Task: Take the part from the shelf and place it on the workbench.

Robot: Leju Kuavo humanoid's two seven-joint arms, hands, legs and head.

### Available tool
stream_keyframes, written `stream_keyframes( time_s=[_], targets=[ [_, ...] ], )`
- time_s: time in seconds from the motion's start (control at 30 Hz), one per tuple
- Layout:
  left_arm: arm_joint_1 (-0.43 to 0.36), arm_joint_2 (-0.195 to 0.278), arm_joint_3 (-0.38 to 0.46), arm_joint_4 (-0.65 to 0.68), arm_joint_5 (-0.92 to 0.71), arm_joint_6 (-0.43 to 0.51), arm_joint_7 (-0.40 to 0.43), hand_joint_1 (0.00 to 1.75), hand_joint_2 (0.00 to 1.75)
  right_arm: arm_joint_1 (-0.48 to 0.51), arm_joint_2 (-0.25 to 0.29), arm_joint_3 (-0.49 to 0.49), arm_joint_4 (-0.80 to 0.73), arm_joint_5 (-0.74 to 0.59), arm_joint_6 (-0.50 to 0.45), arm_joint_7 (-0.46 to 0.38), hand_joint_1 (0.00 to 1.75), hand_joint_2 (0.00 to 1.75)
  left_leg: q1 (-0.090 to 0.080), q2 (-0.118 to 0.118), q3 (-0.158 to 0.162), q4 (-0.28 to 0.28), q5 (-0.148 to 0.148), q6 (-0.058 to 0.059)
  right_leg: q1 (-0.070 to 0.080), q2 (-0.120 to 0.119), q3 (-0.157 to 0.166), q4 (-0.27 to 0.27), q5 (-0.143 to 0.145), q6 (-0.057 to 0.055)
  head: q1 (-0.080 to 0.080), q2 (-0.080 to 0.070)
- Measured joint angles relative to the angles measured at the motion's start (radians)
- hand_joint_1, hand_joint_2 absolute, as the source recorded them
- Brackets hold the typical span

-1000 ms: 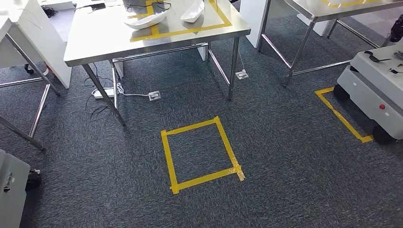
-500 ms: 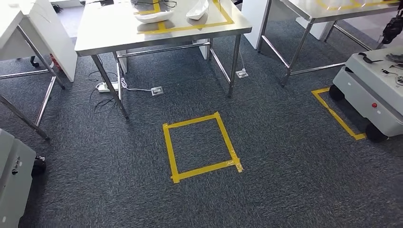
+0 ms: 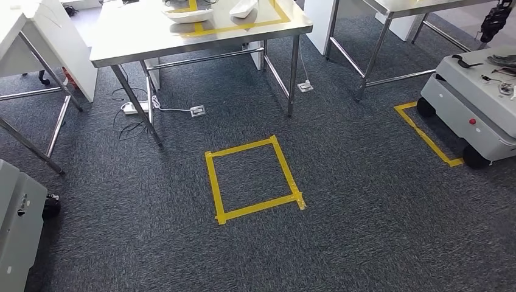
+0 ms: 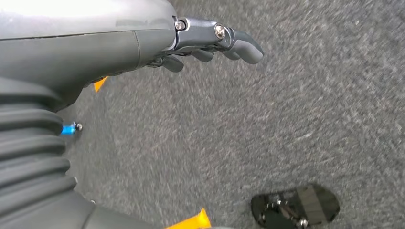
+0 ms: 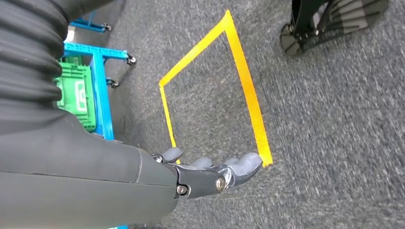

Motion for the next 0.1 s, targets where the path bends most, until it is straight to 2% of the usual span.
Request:
stream_keyframes(
  time_s=[0.03,0.1],
  targets=[
    [0.007,0.000,0.000,-0.004,0.011,-0.003,-0.003,0.00,1.75,0.006,-0.003,0.023,-0.004,-0.023,0.004,-0.002,0.00,1.75,0.001,0.000,0.000,-0.002,0.007,0.001,0.001,0.000,-0.002,0.001,0.002,-0.004,0.000,0.000],
    [0.017,0.001,0.002,-0.010,0.028,-0.007,-0.007,0.00,1.75,0.013,-0.007,0.060,-0.010,-0.058,0.012,-0.005,0.00,1.75,0.002,0.000,-0.001,-0.006,0.014,-0.008,0.003,0.000,-0.005,0.002,0.005,-0.008,0.000,0.000]
  ],
)
